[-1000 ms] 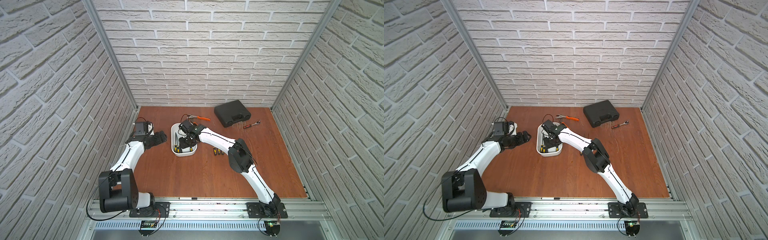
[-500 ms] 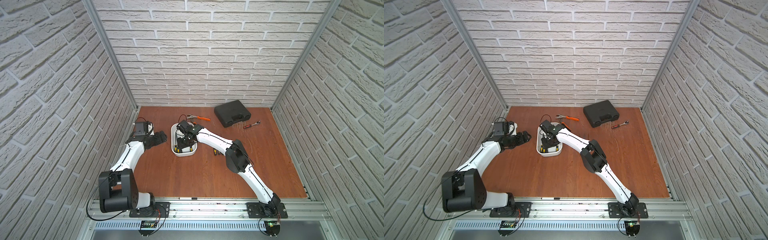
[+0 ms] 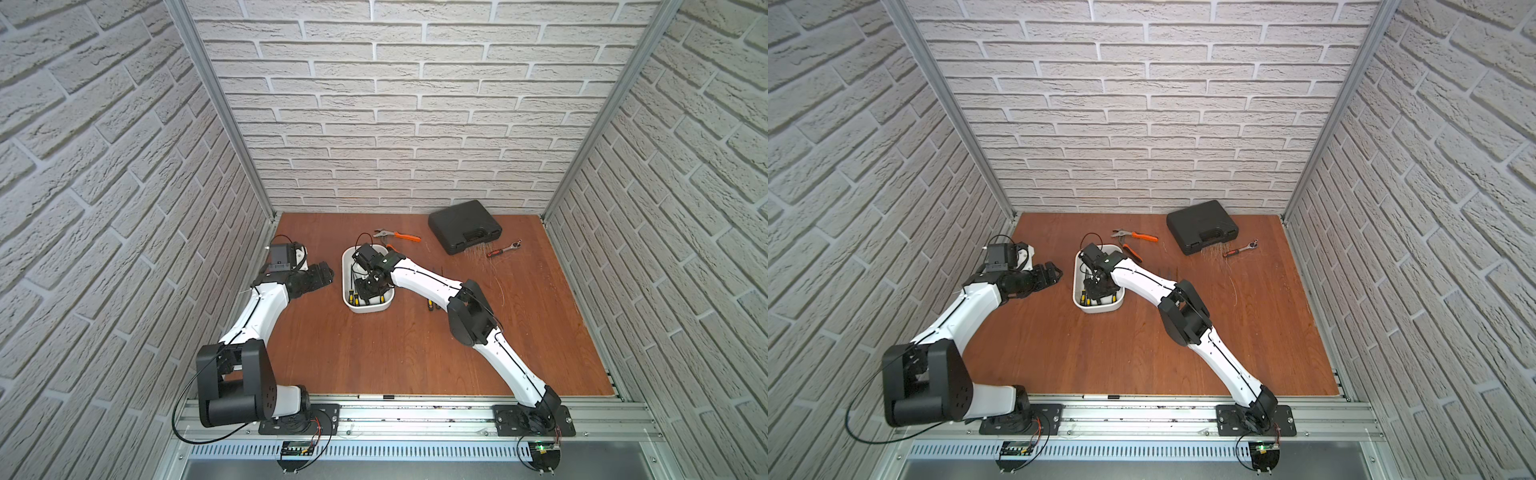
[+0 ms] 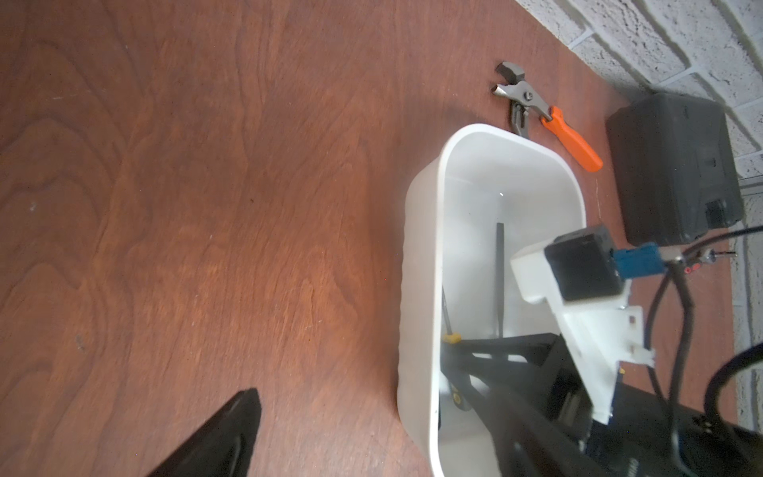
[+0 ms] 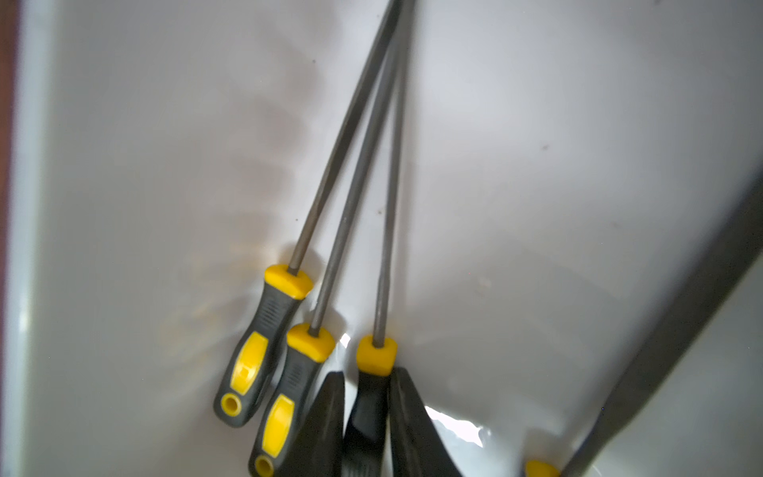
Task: Take the file tool out of the storage box
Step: Pick up the file tool from the storage box, then place the file tool at the center of the board.
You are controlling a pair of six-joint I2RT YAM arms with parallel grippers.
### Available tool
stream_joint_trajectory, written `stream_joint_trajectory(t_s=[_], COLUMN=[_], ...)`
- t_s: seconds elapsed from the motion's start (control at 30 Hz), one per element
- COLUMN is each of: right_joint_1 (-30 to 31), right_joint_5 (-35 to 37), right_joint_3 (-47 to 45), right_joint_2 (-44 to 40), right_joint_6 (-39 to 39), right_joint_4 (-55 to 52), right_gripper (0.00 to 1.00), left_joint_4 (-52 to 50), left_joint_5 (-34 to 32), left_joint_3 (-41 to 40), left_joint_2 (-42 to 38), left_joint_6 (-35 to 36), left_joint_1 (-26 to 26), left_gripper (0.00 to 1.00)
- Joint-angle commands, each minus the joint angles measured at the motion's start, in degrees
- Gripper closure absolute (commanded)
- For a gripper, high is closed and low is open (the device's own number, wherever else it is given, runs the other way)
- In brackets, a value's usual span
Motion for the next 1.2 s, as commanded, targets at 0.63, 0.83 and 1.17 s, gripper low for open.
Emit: stream_joint_trajectory(t_s=[0.63, 0.83, 1.17], right_joint_1=[-5.2, -8.7, -17.2], right_joint_5=[-4.0, -6.3, 0.6], right_joint_3=[-17.5, -29.1, -48.3], right_joint_2=[-18.6, -27.5, -43.6], right_joint_6=[7.2, 11.5, 6.9], right_joint_4=[16.6, 29.3, 23.2], right_gripper=[0.96, 0.95, 0.96], left_joint_4=[-0.4, -0.6, 0.3], left_joint_5=[0.2, 0.3, 1.1], left_joint_3=[-0.7, -0.7, -0.8], left_joint_2=[-1.8, -2.0, -0.7], left_joint_6=[1.8, 2.1, 1.7], left_joint_1=[1.1, 1.2, 1.3], left_gripper=[0.08, 0.09, 0.09])
